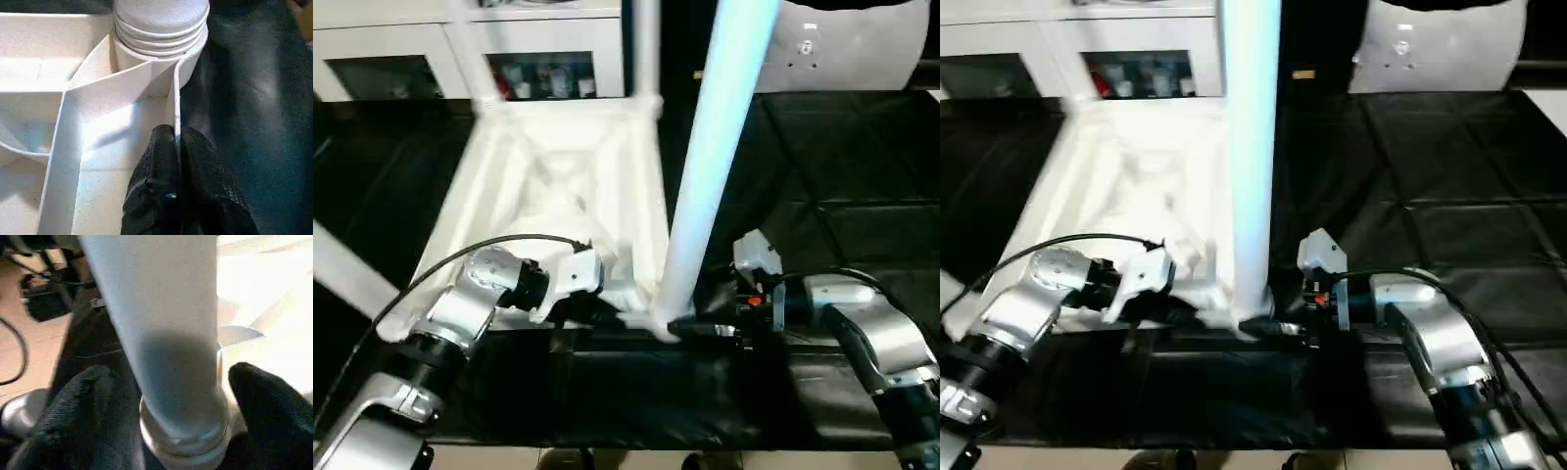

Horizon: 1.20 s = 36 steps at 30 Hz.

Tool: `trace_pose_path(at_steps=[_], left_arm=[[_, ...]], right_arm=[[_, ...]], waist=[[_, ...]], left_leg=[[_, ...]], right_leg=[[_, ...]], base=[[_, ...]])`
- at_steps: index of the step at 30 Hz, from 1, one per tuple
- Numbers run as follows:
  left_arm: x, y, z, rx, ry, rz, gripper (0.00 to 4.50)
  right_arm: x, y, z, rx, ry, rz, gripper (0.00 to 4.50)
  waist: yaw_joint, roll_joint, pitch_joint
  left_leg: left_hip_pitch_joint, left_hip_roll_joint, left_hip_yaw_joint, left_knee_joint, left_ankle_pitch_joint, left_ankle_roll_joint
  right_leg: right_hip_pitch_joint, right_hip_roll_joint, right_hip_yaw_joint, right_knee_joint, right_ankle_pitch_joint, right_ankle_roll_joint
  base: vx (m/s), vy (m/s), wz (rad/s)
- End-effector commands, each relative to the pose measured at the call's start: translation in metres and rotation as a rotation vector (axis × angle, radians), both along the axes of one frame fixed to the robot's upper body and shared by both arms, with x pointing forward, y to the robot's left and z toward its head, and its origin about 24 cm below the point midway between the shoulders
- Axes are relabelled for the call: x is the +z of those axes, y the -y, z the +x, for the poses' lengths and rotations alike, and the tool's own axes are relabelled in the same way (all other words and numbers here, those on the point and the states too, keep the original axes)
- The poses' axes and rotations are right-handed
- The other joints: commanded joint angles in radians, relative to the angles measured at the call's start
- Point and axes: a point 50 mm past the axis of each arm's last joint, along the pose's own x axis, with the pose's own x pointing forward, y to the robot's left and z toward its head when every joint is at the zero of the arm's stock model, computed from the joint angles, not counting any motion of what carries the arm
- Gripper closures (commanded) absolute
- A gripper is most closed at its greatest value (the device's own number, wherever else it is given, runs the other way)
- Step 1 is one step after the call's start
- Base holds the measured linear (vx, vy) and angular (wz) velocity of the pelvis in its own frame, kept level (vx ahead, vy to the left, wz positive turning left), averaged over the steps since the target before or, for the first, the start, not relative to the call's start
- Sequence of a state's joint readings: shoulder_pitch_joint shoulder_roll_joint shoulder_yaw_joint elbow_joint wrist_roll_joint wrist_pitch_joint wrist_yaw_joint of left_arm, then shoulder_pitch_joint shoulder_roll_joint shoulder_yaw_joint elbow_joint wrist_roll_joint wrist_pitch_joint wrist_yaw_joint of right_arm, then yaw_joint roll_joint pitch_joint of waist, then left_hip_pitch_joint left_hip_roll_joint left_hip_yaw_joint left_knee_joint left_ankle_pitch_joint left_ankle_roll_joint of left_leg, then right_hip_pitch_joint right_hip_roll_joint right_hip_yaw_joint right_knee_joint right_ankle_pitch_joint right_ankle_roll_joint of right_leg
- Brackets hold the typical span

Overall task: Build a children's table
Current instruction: Rotate leg to tighten

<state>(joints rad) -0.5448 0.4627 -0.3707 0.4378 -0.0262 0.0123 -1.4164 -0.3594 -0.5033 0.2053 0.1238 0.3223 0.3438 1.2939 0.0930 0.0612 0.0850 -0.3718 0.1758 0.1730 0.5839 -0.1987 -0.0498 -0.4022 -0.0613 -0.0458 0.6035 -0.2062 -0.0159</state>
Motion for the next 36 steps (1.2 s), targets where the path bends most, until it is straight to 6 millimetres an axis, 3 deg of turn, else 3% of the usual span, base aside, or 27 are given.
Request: trace_pose_path(at_steps=[1,9,14,19,24,27,32,33,36], left_arm=[[-0.004,0.008,-0.009,-0.156,-0.041,0.045,4.5],[-0.005,0.008,-0.006,-0.219,-0.03,0.075,4.5],[-0.005,0.007,-0.005,-0.226,-0.028,0.085,4.5],[-0.006,0.007,-0.005,-0.224,-0.028,0.087,4.5],[-0.006,0.006,-0.004,-0.15,-0.034,0.05,4.5],[-0.006,0.007,-0.001,0.009,-0.024,0.014,4.5],[-0.008,0.022,-0.007,0.205,-0.048,-0.059,4.5],[-0.008,0.026,-0.008,0.242,-0.051,-0.069,4.5],[-0.008,0.042,-0.008,0.337,-0.049,-0.097,4.5]], right_arm=[[0.002,-0.002,0.002,0.049,-0.034,0.017,0.75],[0.0,-0.007,0.002,0.139,-0.142,-0.001,1.47],[0.0,-0.008,0.006,0.139,-0.158,-0.004,1.91],[0.001,-0.011,0.007,0.144,-0.172,0.005,2.09],[0.002,-0.015,0.003,0.145,-0.198,0.035,2.15],[0.001,-0.023,0.0,0.062,-0.145,0.052,2.16],[-0.012,-0.042,-0.001,-0.191,-0.079,0.071,2.25],[-0.015,-0.046,-0.001,-0.235,-0.08,0.078,2.26],[-0.019,-0.059,-0.003,-0.321,-0.07,0.094,2.28]], waist=[[-0.007,-0.01,-0.064],[-0.004,-0.01,-0.062],[-0.005,-0.011,-0.064],[-0.006,-0.012,-0.061],[-0.005,-0.011,-0.063],[-0.005,-0.007,-0.062],[-0.019,-0.009,-0.054],[-0.032,-0.01,-0.049],[-0.057,-0.009,-0.049]], left_leg=[[0.011,0.06,-0.013,-0.055,-0.051,0.131],[0.012,0.06,-0.013,-0.059,-0.115,0.082],[0.01,0.057,-0.013,-0.056,-0.092,0.085],[0.01,0.058,-0.013,-0.06,-0.123,0.072],[0.012,0.059,-0.013,-0.06,-0.12,0.063],[0.011,0.06,-0.014,-0.061,-0.122,0.059],[0.008,0.058,-0.018,-0.072,-0.165,0.026],[0.0,0.052,-0.021,-0.077,-0.184,0.017],[0.008,0.05,-0.021,-0.076,-0.205,0.009]], right_leg=[[0.054,-0.082,0.045,-0.048,0.026,-0.304],[0.055,-0.085,0.047,-0.056,-0.068,-0.292],[0.055,-0.085,0.046,-0.051,-0.029,-0.296],[0.056,-0.086,0.047,-0.058,-0.096,-0.284],[0.055,-0.085,0.048,-0.058,-0.104,-0.281],[0.054,-0.085,0.048,-0.057,-0.101,-0.281],[0.052,-0.086,0.05,-0.07,-0.234,-0.243],[0.054,-0.084,0.047,-0.074,-0.293,-0.222],[0.049,-0.082,0.051,-0.086,-0.356,-0.197]], base=[[0.0,0.0,0.0],[0.0,0.0,0.0],[0.0,0.0,0.0],[0.0,0.0,0.0],[0.0,0.0,0.0],[0.0,0.0,0.0],[0.0,0.0,0.0],[0.0,0.0,0.0],[0.0,0.0,0.0]])
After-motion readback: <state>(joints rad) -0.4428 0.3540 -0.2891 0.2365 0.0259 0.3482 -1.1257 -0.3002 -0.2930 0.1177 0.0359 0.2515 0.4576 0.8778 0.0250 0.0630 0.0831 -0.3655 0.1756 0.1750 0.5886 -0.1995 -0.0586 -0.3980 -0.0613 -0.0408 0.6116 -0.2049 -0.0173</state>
